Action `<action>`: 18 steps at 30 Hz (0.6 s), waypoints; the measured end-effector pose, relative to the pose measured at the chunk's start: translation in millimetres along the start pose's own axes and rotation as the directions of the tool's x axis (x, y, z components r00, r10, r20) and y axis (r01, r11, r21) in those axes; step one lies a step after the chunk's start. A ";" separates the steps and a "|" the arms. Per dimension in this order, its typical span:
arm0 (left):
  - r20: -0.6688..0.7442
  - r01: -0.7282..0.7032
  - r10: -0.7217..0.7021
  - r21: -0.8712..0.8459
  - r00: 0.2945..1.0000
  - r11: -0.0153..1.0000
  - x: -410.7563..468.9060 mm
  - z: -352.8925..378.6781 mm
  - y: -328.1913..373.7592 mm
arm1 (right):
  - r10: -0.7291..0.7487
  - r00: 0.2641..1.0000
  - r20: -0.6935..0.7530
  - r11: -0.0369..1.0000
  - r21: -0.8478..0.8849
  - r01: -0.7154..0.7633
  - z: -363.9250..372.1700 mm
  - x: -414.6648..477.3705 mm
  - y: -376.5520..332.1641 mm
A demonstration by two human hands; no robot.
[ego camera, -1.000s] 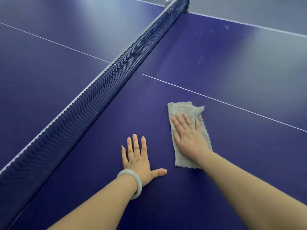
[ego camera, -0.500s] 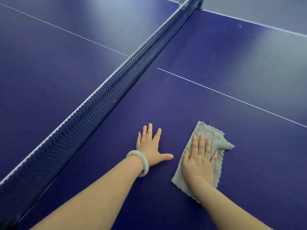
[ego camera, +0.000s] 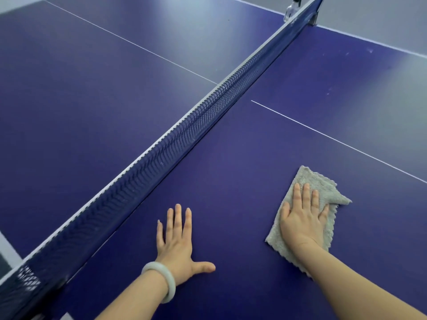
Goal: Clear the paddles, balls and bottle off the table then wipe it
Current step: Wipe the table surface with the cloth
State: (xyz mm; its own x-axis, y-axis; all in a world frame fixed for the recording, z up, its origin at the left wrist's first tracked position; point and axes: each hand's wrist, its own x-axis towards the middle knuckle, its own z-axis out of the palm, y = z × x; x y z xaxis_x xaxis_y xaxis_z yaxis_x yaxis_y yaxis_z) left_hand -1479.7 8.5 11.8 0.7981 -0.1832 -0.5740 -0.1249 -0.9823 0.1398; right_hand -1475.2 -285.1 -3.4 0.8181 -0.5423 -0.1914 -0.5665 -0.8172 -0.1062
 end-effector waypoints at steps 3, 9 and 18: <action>-0.009 0.006 -0.006 -0.007 1.000 1.000 1.5 2.7 -2.8 | 0.025 1.000 -0.004 0.999 0.030 -0.025 -3.8 28.4 -20.8; 0.007 -0.008 0.009 -0.027 1.000 1.000 3.5 2.1 -1.5 | -0.147 0.988 0.054 0.989 0.013 0.147 -11.8 72.1 -75.9; 0.007 -0.023 0.024 -0.022 1.000 0.999 0.6 0.7 -2.5 | -0.859 0.488 0.156 0.475 -0.116 0.873 3.6 -13.1 -11.8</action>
State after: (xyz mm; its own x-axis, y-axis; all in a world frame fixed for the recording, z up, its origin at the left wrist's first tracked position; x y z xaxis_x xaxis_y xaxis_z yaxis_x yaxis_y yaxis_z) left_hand -1479.3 10.9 10.5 0.7906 -0.2065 -0.5765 -0.1305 -0.9766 0.1709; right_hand -1479.6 -267.7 -3.2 0.8703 0.4678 -0.1543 0.4564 -0.8836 -0.1046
